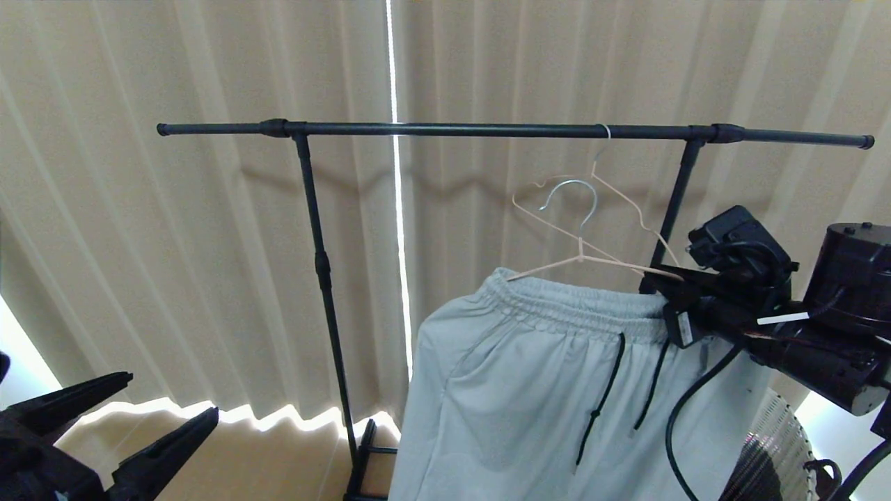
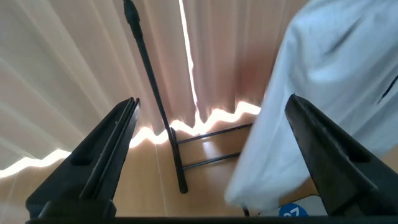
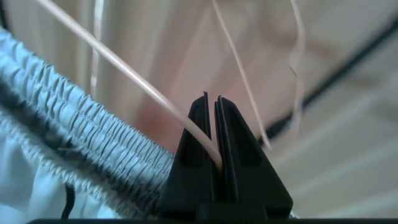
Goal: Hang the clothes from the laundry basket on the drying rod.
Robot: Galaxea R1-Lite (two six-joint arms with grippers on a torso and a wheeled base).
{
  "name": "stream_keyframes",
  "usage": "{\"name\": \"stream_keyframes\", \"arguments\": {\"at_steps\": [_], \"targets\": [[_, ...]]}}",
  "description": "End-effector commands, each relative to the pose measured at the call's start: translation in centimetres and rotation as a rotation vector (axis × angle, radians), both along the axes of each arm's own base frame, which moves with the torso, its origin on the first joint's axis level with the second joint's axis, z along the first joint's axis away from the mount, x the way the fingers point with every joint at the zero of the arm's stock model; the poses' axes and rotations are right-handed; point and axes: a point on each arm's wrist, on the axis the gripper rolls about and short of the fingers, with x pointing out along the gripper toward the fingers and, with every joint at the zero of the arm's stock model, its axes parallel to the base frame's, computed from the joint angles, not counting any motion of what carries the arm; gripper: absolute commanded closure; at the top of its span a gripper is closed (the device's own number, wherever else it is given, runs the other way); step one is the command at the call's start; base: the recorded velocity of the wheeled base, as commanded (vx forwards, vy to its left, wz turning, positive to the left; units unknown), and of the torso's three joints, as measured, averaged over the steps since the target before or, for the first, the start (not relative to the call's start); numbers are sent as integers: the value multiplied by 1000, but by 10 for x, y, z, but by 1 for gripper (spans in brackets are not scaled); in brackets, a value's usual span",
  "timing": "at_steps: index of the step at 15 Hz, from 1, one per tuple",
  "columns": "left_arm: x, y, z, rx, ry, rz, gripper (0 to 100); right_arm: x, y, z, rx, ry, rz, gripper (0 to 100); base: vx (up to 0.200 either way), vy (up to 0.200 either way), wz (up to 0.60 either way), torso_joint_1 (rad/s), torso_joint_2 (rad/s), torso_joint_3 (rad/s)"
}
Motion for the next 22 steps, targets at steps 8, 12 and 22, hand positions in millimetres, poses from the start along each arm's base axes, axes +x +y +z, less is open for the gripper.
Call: {"name": "stream_keyframes", "arguments": {"at_steps": [8, 12, 22], "targets": [[-2, 2, 7, -31, -67, 14, 0, 3, -33, 3, 2, -12, -143, 100, 0, 0, 0, 0, 0, 0], [0, 2, 4, -25, -50, 15, 0, 2, -34, 4, 2, -18, -149, 100, 0, 0, 0, 0, 0, 0], [2, 1, 1, -16, -32, 14, 0, 3, -34, 5, 2, -22, -153, 100, 0, 100, 0, 1, 2, 1]]}}
